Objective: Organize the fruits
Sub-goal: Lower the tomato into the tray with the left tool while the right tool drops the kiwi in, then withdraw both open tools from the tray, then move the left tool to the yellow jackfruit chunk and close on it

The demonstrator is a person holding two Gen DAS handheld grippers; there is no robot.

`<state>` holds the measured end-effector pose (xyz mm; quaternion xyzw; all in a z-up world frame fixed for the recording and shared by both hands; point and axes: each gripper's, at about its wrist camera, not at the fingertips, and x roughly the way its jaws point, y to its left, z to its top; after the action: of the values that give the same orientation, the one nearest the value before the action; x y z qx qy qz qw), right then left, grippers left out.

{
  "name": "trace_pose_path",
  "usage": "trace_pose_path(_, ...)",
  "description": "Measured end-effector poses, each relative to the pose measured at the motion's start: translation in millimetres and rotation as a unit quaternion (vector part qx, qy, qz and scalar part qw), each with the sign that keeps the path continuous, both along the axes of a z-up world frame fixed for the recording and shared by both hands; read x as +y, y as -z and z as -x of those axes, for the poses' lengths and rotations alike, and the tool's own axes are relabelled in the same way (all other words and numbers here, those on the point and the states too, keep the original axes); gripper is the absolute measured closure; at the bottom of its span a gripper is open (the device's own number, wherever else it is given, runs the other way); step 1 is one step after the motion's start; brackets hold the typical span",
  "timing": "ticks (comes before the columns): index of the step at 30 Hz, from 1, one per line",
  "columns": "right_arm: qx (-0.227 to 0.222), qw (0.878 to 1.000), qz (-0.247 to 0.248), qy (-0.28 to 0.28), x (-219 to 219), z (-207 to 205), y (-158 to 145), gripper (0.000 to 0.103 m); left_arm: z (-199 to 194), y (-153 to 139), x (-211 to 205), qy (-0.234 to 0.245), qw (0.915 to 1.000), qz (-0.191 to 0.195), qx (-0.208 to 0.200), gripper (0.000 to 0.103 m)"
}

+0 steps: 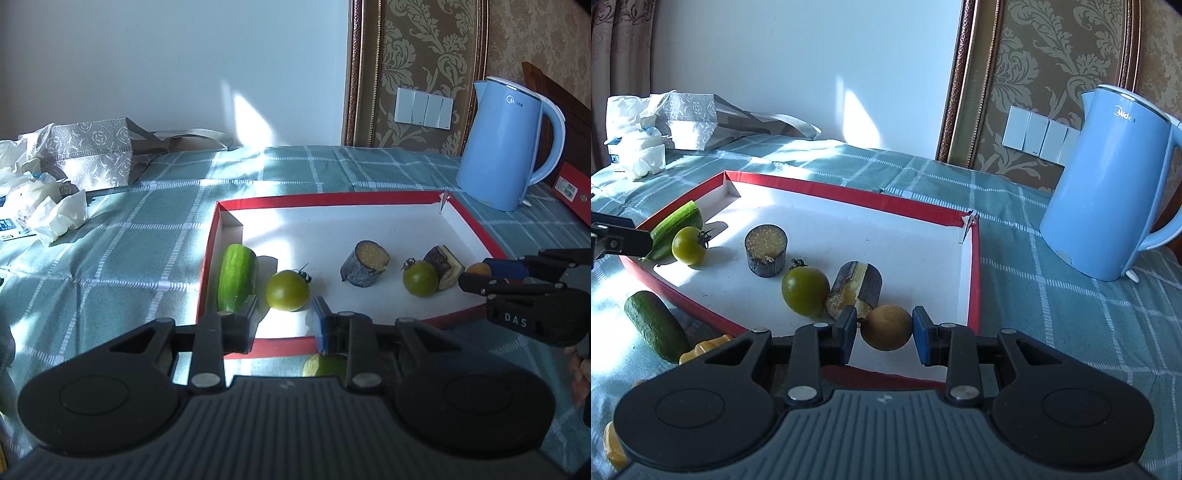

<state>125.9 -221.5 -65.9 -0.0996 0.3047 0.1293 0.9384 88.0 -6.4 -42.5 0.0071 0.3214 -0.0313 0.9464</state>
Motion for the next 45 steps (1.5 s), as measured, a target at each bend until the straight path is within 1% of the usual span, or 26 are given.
trace_pose_path(3,0.008,1.0,0.0,0.001,2,-1,3,0.071,18,6,8,-0.005,0.9999,0.002,0.015,0.076)
trace_pose_path(6,0.004,1.0,0.001,0.002,3,0,2,0.07,34,13,11,-0.004,0.9997,-0.006,0.023,0.076)
trace_pose_path(7,-0.005,1.0,-0.001,0.006,3,3,-1,0.069,38,15,11,-0.003,0.9996,-0.005,0.027,0.076)
trace_pose_path(8,-0.018,1.0,-0.001,0.012,2,8,-5,0.062,41,16,11,-0.001,0.9995,-0.007,0.03,0.076)
trace_pose_path(9,-0.031,0.999,-0.001,0.016,0,13,-9,0.058,44,17,10,0.001,0.9995,-0.01,0.03,0.076)
trace_pose_path(11,-0.058,0.998,-0.01,0.018,-3,25,-20,0.036,49,19,7,0.006,0.9994,-0.011,0.032,0.076)
trace_pose_path(12,-0.065,0.998,-0.011,0.017,-3,30,-23,0.034,51,19,6,0.011,0.9993,-0.007,0.036,0.076)
trace_pose_path(14,-0.07,0.997,-0.007,0.018,-2,39,-29,0.034,57,20,3,0.022,0.9991,-0.007,0.035,0.075)
trace_pose_path(18,-0.072,0.997,-0.028,0.025,-11,72,-37,0.034,66,22,-4,0.043,0.9982,-0.004,0.041,0.075)
trace_pose_path(22,-0.049,0.998,-0.018,0.025,-19,106,-26,0.034,73,23,-13,0.063,0.997,-0.001,0.045,0.075)
trace_pose_path(26,-0.019,0.999,-0.011,0.037,-25,133,-11,0.035,79,25,-22,0.077,0.996,-0.007,0.045,0.071)
trace_pose_path(29,-0.01,0.999,-0.006,0.043,-29,146,-6,0.034,79,26,-25,0.083,0.9953,-0.001,0.049,0.071)
trace_pose_path(34,-0.002,0.999,-0.002,0.052,-32,155,-2,0.035,85,21,-33,0.101,0.994,0.006,0.041,0.071)
trace_pose_path(38,-0.005,0.999,-0.001,0.054,-31,158,-3,0.034,89,17,-38,0.105,0.9937,0.014,0.038,0.064)
trace_pose_path(42,-0.005,0.999,0.0,0.051,-29,159,-4,0.034,93,18,-52,0.113,0.9928,0.012,0.037,0.047)
trace_pose_path(45,-0.007,0.999,0.002,0.046,-27,160,-5,0.034,95,23,-62,0.118,0.9921,0.012,0.041,0.046)
